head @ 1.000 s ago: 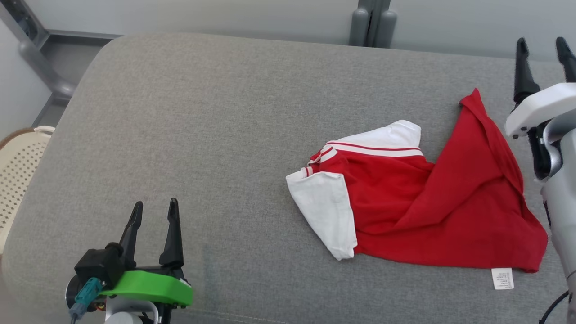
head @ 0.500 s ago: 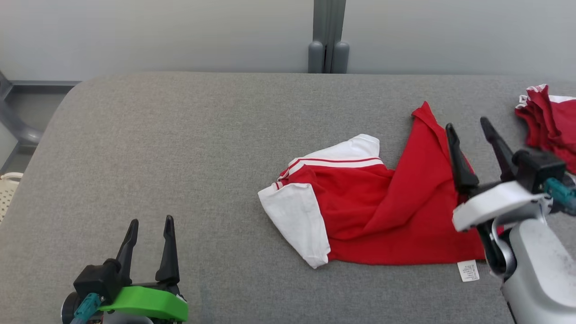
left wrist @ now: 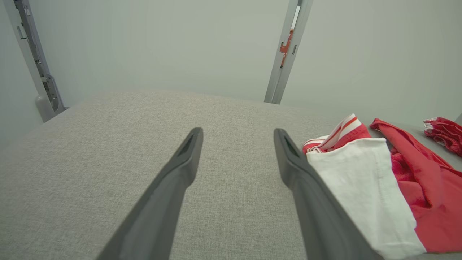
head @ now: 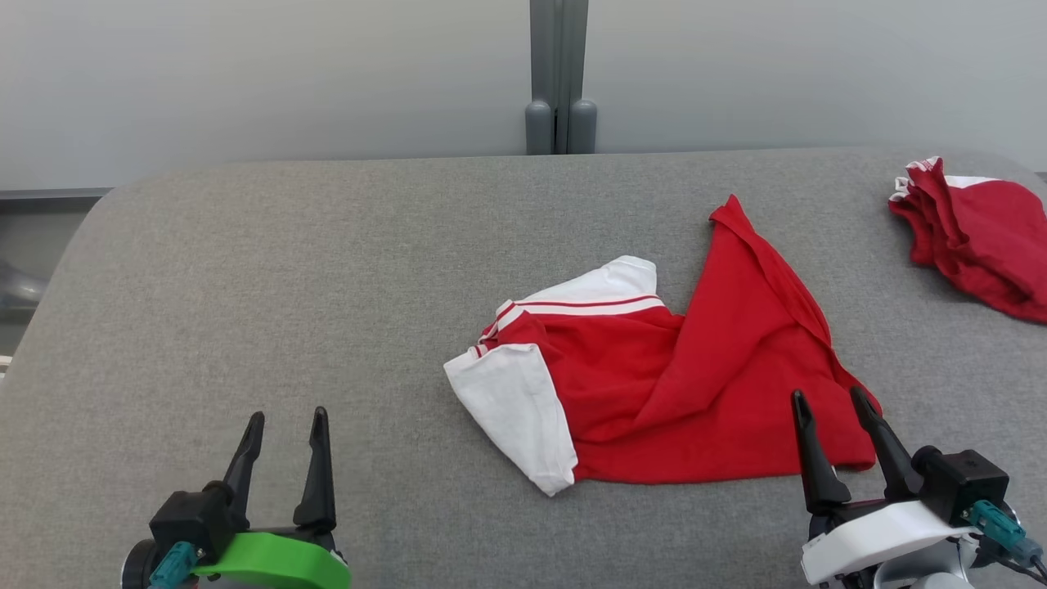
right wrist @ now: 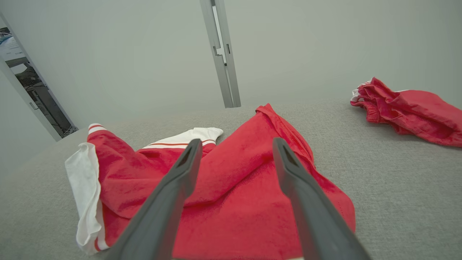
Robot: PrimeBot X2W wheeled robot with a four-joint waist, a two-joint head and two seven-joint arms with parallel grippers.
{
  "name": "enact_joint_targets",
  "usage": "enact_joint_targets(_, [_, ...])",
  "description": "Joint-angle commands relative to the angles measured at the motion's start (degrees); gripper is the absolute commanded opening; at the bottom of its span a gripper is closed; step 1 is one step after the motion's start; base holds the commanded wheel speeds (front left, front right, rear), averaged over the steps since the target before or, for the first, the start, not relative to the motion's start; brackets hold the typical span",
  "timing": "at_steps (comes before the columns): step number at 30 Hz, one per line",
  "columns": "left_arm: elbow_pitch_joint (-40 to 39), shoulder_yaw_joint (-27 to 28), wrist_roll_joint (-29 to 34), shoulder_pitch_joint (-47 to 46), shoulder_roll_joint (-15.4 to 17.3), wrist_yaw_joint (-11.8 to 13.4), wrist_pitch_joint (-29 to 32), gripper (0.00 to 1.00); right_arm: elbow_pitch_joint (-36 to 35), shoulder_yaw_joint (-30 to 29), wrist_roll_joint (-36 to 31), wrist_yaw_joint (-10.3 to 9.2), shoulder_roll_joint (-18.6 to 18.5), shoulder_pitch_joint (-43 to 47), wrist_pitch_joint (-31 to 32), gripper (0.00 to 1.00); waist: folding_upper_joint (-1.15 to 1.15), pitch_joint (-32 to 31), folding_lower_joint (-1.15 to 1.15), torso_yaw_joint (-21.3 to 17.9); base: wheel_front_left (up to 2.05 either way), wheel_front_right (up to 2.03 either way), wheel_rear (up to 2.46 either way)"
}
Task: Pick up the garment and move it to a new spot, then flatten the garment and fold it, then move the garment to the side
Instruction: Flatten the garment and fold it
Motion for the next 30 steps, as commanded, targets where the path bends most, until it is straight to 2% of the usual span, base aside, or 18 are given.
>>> enact_joint_targets(1, [0.18,-0.57,0.53,-0.45,0.57,0.0,-0.16,1.0,-0.42,0.03,-0.57,-0.08,0.18,0.32,-0.16,1.0,0.0,0.12,0.0,-0.33,0.0,0.0,0.0])
enact_joint_targets(4, [0.64,-3.25,0.48,-2.74,0.86,0.0,-0.16,1.0,-0.57,0.48,-1.15,-0.08,0.36,-0.24,-0.16,1.0,0.0,0.49,0.0,-0.58,0.0,0.0,0.0])
enact_joint_targets(10, [2.69,-12.67,0.22,-11.07,2.19,0.01,-0.16,1.0,-0.35,1.35,-1.63,-0.08,0.24,-2.39,-0.16,1.0,0.0,1.7,0.0,-1.47,0.0,0.0,0.0])
enact_joint_targets(19, [9.92,-24.1,-2.43,-21.09,3.29,0.0,-0.15,1.0,-0.05,1.78,-1.51,-0.08,0.5,-4.52,-0.16,1.0,0.0,4.76,0.0,-6.12,0.0,0.0,0.0])
enact_joint_targets(26, [14.54,-27.47,-4.24,-22.57,3.54,0.0,-0.16,1.0,-0.73,0.37,-1.59,-0.08,0.32,-5.07,-0.16,1.0,0.0,6.73,0.0,-9.09,0.0,0.0,0.0])
enact_joint_targets(30, [16.26,-27.36,-4.78,-21.5,3.92,0.0,-0.16,1.0,-1.1,-0.17,-1.62,-0.08,0.26,-5.39,-0.16,1.0,0.0,7.27,0.0,-9.78,0.0,0.0,0.0])
